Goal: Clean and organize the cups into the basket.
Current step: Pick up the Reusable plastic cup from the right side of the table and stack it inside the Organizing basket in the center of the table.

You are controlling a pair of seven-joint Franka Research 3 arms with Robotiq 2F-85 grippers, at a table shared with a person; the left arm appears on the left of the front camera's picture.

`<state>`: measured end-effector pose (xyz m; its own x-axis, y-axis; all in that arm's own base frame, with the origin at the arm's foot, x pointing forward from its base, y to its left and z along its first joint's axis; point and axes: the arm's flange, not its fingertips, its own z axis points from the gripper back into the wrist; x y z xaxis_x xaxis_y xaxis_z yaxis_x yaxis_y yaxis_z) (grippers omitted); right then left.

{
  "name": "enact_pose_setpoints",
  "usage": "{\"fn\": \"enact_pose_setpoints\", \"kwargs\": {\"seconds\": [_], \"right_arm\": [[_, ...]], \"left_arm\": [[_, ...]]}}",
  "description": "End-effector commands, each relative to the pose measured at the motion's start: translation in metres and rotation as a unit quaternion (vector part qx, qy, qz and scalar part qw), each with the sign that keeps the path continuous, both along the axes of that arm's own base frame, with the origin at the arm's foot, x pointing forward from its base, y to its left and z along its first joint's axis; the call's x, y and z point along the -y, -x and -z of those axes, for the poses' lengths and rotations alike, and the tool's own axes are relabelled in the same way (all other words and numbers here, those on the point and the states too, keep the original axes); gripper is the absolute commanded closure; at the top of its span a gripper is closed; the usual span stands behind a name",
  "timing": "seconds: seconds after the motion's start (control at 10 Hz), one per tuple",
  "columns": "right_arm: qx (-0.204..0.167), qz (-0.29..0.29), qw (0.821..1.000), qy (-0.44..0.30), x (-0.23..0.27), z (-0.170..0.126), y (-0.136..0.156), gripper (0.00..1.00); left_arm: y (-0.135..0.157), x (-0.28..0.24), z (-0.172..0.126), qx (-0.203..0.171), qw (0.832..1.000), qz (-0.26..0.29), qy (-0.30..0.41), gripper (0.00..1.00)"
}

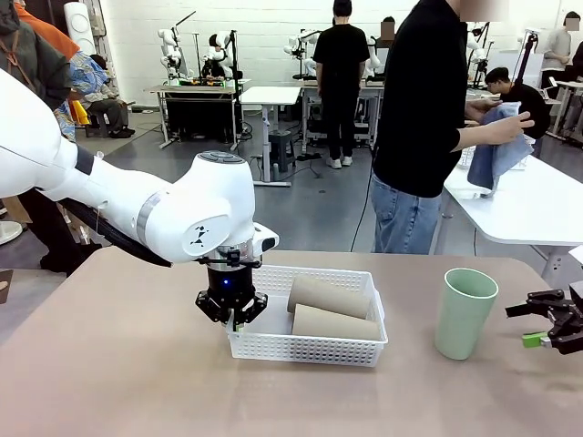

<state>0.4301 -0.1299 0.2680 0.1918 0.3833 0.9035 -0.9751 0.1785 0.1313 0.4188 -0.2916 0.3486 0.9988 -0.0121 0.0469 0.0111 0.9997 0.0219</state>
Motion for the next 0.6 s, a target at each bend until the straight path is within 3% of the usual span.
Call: {"fn": "enact_pose_setpoints", "kwargs": {"seconds": [0.0,0.3,0.5], "right_arm": [[-0.002,-0.002,1.0,0.003,0.003,0.001,0.002,0.0],[0.0,0.002,1.0,0.0,0.002,0.0,0.001,0.0],[0.016,-0.028,0.999,0.013,-0.018,0.012,-0.005,0.0]], "left_arm": [[0.002,0.001,0.002,-0.002,1.0,0.0,-0.002,1.0],[0.002,0.001,0.002,-0.002,1.0,0.0,-0.002,1.0],[0.002,0.001,0.002,-0.002,1.0,0.0,-0.002,1.0]]}}
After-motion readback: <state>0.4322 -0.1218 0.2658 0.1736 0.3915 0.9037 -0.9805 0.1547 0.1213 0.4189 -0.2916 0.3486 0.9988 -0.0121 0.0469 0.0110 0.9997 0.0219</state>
